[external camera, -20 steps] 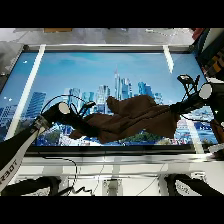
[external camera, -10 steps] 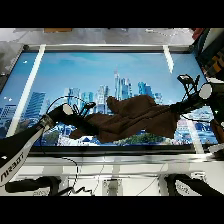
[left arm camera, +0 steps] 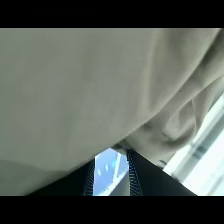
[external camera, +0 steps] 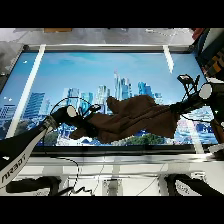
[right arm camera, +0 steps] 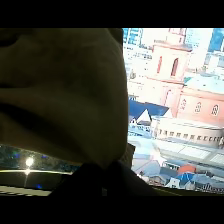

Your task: Fold the clothes and pants, and hang the long-sleeved shirts on hangers.

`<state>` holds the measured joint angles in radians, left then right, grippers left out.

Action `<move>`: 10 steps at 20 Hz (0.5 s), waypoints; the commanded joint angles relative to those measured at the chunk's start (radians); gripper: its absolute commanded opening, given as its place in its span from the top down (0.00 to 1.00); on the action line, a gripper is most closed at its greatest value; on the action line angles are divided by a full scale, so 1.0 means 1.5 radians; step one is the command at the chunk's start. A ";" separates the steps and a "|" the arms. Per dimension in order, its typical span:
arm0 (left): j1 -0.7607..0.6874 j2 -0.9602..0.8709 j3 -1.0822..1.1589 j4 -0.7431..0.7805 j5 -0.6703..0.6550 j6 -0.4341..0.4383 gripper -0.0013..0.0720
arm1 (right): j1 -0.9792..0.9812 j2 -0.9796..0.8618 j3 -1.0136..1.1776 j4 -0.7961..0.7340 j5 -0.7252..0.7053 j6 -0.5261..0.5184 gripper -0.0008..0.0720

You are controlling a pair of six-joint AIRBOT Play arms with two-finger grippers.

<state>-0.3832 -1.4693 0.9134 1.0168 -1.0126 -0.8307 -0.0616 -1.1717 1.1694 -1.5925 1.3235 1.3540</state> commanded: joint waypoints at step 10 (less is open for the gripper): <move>-0.038 0.032 0.011 0.018 0.028 0.021 0.96 | 0.000 0.000 0.001 -0.001 -0.006 0.000 0.97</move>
<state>-0.4450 -1.4517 0.9192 1.0389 -0.9543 -0.8024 -0.0616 -1.1717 1.1694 -1.5925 1.3216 1.3537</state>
